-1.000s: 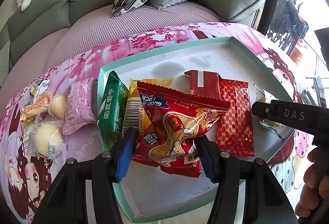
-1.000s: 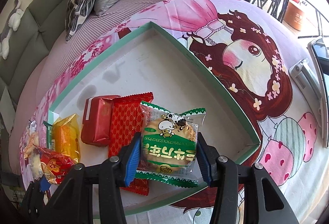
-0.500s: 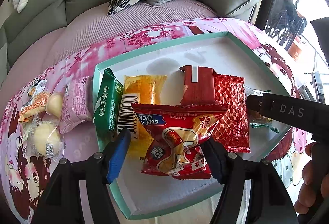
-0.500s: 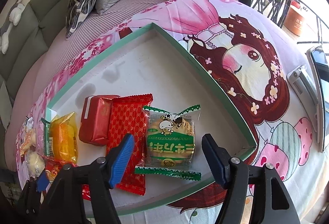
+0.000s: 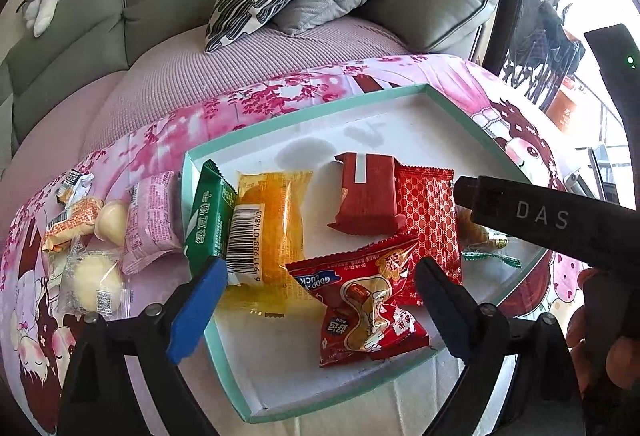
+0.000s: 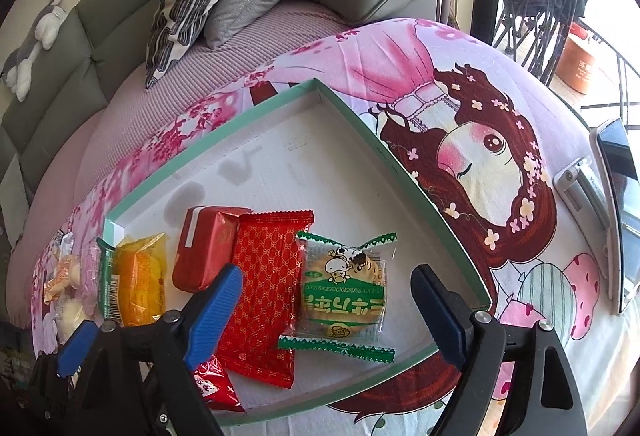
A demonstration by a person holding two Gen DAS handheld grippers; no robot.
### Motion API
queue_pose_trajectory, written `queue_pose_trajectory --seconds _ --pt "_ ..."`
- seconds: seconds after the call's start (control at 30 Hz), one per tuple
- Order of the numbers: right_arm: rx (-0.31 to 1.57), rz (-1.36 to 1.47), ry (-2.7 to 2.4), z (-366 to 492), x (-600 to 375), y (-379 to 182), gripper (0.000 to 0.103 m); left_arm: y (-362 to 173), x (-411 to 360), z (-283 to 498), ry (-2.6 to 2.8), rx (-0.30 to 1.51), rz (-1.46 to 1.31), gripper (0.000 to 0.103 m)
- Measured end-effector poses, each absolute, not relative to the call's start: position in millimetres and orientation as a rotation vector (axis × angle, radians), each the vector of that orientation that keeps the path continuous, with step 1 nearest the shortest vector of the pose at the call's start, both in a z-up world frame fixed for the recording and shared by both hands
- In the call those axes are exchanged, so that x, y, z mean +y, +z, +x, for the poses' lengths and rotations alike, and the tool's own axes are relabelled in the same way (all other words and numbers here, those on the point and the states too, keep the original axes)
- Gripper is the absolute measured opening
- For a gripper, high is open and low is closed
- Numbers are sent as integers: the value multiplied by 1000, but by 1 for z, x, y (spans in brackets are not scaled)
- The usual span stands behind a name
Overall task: Organize snacks
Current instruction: 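Withdraw both open tools from the tray toward the remaining snacks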
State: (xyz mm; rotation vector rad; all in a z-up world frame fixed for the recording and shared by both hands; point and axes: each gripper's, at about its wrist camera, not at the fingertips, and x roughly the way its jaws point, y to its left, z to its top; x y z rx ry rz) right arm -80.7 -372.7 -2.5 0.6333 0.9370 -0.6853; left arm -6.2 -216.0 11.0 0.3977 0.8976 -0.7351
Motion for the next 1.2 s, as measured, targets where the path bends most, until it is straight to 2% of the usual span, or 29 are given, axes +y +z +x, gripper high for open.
queue_pose_trajectory --seconds 0.43,0.7,1.1,1.13,1.17,1.2 --pt "909 634 -692 -81 -373 3 88 35 -153 39 -461 879 136 96" --pt "905 529 -635 -65 -351 11 88 33 -109 64 -304 920 -17 96" --pt "936 443 -540 -45 -320 11 88 28 -87 72 -228 952 -98 96" --pt "938 437 -538 -44 -319 11 90 27 -87 73 -224 952 -98 96" --pt "944 430 -538 -44 -318 11 101 27 -86 73 -219 953 -96 96" --pt "945 420 -540 -44 -318 10 103 27 -86 73 -213 954 -91 96"
